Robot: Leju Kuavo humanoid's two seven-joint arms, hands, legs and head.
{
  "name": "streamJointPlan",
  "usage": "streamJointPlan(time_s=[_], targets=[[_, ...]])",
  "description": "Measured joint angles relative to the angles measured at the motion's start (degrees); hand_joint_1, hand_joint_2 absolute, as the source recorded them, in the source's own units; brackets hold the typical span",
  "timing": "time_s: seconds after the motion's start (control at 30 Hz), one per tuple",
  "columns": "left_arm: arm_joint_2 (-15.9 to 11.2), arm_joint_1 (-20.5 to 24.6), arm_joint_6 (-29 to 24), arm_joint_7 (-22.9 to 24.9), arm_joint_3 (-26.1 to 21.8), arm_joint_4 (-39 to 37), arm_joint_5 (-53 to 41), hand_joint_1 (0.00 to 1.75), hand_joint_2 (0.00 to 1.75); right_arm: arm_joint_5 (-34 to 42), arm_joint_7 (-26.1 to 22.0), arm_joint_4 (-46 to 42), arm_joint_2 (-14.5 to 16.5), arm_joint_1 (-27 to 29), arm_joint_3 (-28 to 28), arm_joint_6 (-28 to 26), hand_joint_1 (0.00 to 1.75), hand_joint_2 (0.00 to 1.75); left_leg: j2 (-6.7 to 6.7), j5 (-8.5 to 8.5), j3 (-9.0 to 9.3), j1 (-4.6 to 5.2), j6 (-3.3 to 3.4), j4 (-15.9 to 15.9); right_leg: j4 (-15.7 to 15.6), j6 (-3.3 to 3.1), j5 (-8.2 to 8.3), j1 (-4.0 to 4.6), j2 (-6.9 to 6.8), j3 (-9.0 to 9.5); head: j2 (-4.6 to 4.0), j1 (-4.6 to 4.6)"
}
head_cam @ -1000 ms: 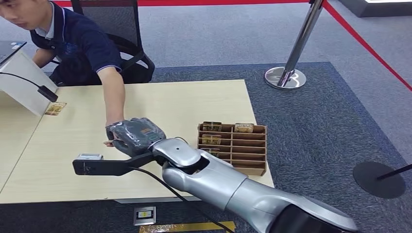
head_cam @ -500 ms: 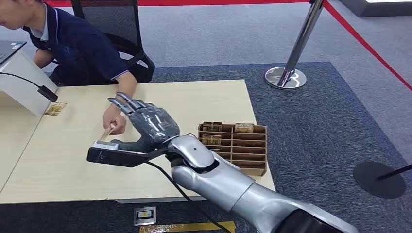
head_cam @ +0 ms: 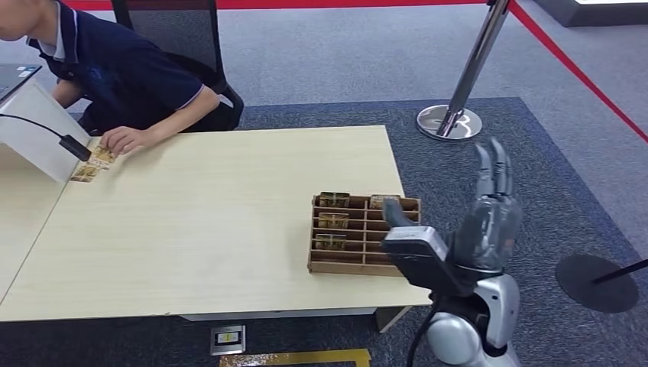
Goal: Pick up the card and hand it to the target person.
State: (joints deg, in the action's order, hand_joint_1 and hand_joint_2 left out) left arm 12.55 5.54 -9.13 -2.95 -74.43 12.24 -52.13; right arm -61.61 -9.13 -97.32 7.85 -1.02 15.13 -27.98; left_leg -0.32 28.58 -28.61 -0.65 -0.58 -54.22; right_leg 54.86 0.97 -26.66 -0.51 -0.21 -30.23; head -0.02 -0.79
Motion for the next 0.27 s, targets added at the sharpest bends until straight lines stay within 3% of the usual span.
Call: streamJointPlan(time_s=[0.1,0.2,0.27], targets=[[0.2,-0.2,-0.2,0.2,-0.3,0.0,0.0,0.0,1.75,-0.3,4.6,-2.5,0.6,6.2,-8.1,-0.1,0.0,1.75,0.03,0.05,0.02,-0.03,-0.04,0.0,0.0,-0.05,-0.05,0.01,0.0,0.02,0.0,0.02],[0.2,-0.2,-0.4,0.7,-0.4,0.0,-0.3,0.0,1.75,2.4,7.9,4.7,1.1,7.4,-22.2,2.0,0.0,1.75,0.01,0.07,0.08,-0.01,0.01,0.0,0.0,0.01,-0.12,0.04,0.0,0.14,0.0,0.0],[0.2,-0.3,-0.3,0.9,-0.4,0.0,-0.3,0.0,1.75,3.8,6.8,13.3,0.6,5.8,-31.1,1.0,0.0,1.75,-0.07,0.08,0.13,0.02,0.07,0.0,0.0,0.11,-0.13,0.07,-0.01,0.25,0.0,0.0]])
